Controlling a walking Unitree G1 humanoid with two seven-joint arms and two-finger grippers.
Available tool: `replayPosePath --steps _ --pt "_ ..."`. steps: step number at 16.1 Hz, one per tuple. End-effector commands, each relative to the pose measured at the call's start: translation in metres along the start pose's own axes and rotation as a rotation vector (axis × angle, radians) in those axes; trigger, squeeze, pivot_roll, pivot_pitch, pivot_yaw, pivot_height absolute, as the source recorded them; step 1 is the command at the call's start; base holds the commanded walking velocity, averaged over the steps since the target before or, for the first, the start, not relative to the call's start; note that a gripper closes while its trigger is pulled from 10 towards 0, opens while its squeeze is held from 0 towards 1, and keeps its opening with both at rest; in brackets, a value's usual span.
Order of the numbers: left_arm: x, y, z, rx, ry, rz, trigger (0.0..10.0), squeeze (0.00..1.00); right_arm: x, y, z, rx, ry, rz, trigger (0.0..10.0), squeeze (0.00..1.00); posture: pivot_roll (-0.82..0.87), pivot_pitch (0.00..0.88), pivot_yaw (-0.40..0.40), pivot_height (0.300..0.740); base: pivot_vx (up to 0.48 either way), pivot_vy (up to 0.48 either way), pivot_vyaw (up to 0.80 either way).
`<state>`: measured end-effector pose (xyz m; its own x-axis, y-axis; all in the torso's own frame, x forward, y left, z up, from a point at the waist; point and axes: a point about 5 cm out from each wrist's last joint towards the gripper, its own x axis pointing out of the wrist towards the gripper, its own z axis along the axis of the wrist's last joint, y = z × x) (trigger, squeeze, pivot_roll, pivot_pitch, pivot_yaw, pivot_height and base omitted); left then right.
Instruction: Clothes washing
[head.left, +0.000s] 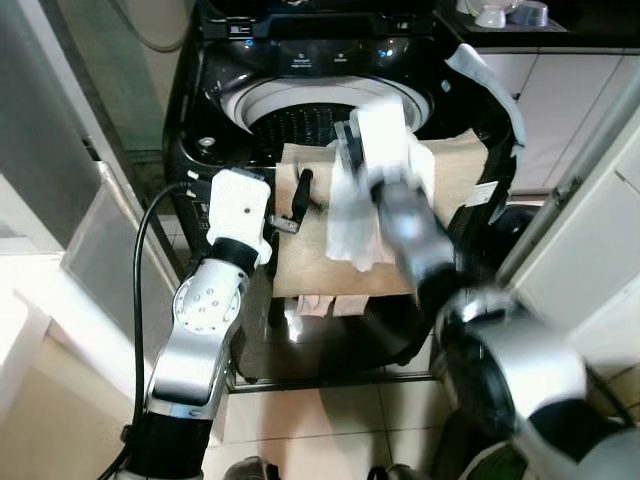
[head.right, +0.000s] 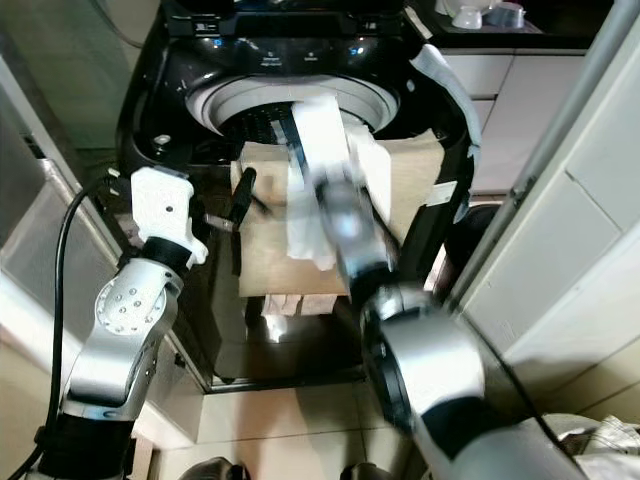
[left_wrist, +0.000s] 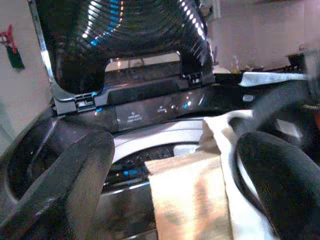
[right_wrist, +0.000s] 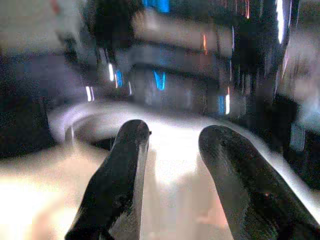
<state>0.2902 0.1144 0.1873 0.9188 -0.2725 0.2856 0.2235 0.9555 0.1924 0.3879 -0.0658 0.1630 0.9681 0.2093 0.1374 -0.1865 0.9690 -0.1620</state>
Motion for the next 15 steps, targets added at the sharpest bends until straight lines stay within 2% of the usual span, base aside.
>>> replayPosePath --steps 1,3,9,10,15 --pt "0.0 0.0 -0.003 0.004 0.015 -0.008 10.0 0.0 0.001 -0.006 -0.003 0.042 0.041 -0.039 10.0 0.0 0.07 0.0 0.015 0.74 0.0 0.0 0.0" --pt "0.001 -0.001 -0.002 0.007 0.015 -0.025 10.0 0.0 -0.004 -0.01 -0.017 0.043 0.12 -0.062 10.0 0.0 0.07 0.0 0.022 0.74 0.0 0.0 0.0" --pt "-0.001 0.002 -0.001 0.019 0.019 -0.026 10.0 0.0 -0.007 -0.012 -0.028 -0.019 0.21 -0.082 10.0 0.0 0.1 0.0 0.025 0.74 0.0 0.0 0.0" --pt "-0.002 0.003 -0.001 0.023 0.021 -0.022 10.0 0.0 -0.007 -0.012 -0.03 0.008 0.231 -0.077 0.0 0.0 0.11 0.0 0.024 0.74 0.0 0.0 0.0" --pt "-0.004 0.005 -0.001 0.03 0.026 -0.016 10.0 0.0 -0.008 -0.014 -0.032 0.048 0.255 -0.099 0.0 0.0 0.11 0.0 0.025 0.74 0.0 0.0 0.0"
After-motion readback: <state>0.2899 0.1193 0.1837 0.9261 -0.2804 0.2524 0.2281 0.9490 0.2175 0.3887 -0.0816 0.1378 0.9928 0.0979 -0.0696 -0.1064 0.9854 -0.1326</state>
